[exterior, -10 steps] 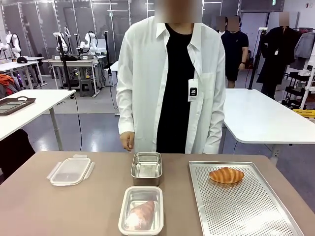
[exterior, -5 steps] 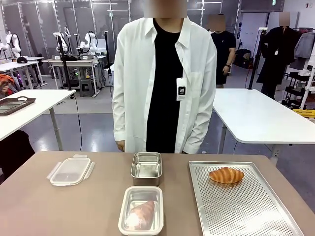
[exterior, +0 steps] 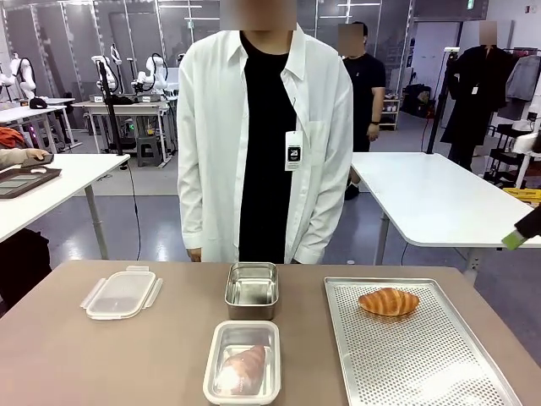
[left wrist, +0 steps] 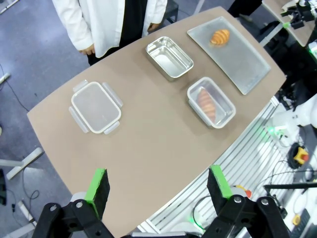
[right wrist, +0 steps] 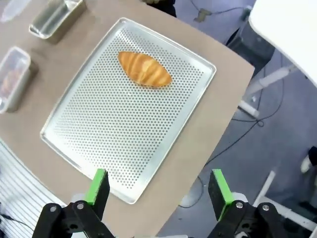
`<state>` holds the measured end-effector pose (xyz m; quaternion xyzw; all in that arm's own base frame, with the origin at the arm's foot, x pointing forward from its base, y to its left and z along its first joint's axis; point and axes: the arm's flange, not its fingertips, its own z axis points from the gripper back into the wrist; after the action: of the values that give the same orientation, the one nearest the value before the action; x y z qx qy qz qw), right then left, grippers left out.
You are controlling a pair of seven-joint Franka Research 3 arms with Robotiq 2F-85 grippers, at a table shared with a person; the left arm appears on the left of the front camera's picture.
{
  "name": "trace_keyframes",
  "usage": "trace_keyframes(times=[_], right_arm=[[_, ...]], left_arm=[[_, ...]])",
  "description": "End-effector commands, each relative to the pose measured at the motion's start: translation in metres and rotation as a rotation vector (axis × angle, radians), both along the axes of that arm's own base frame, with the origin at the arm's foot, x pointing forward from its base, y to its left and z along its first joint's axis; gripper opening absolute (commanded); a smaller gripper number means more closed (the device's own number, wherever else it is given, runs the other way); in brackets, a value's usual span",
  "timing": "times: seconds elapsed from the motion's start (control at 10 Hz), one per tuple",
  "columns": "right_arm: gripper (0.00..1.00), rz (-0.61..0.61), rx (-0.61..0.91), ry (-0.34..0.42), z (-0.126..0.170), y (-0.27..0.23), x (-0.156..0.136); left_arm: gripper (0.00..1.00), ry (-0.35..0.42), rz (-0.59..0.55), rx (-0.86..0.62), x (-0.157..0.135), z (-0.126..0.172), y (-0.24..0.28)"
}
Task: Place the bread into the airtight container.
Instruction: Pick up a Butter Roll and place it into an empty Airtight Container.
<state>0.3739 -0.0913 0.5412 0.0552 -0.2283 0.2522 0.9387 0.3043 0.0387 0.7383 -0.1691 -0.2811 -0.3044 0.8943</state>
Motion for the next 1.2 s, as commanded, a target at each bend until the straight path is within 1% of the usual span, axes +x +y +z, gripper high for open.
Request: trace_keyframes(times=[0.0, 0.1, 0.2, 0.4, 0.5, 0.7, 0.8, 1.0, 1.1], right_arm=[[1.00, -0.034, -0.054, 0.004, -0.013, 0.016, 0.007], [1.00, -0.037, -0.072, 0.019, -0.018, 0.026, 0.015], [1.00, -0.052, -0.106, -0.002, -0.025, 0.035, 0.025], [1.00, -0.033, -0.075, 0.015, -0.035, 0.050, 0.041], [1.00, -0.031, -0.098, 0.007, -0.043, 0.061, 0.050], [1.00, -0.026, -0.123, 0.034, -0.065, 0.087, 0.071], [1.00, 0.001, -0.144, 0.051, -0.075, 0.099, 0.081], [1.00, 0.057, -0.189, 0.051, -0.094, 0.121, 0.100], [1.00, 0.109, -0.230, 0.066, -0.105, 0.131, 0.111]], left_arm=[[1.00, -0.004, -0.024, 0.002, 0.000, 0.001, 0.001], [1.00, -0.004, -0.024, 0.002, 0.000, 0.001, 0.001], [1.00, -0.004, -0.024, 0.002, 0.000, 0.001, 0.001], [1.00, -0.004, -0.024, 0.002, 0.000, 0.001, 0.001], [1.00, -0.004, -0.024, 0.002, 0.000, 0.001, 0.001], [1.00, -0.004, -0.024, 0.002, 0.000, 0.001, 0.001], [1.00, -0.004, -0.024, 0.002, 0.000, 0.001, 0.001], [1.00, -0.004, -0.024, 0.002, 0.000, 0.001, 0.001], [1.00, -0.004, -0.024, 0.002, 0.000, 0.001, 0.001]])
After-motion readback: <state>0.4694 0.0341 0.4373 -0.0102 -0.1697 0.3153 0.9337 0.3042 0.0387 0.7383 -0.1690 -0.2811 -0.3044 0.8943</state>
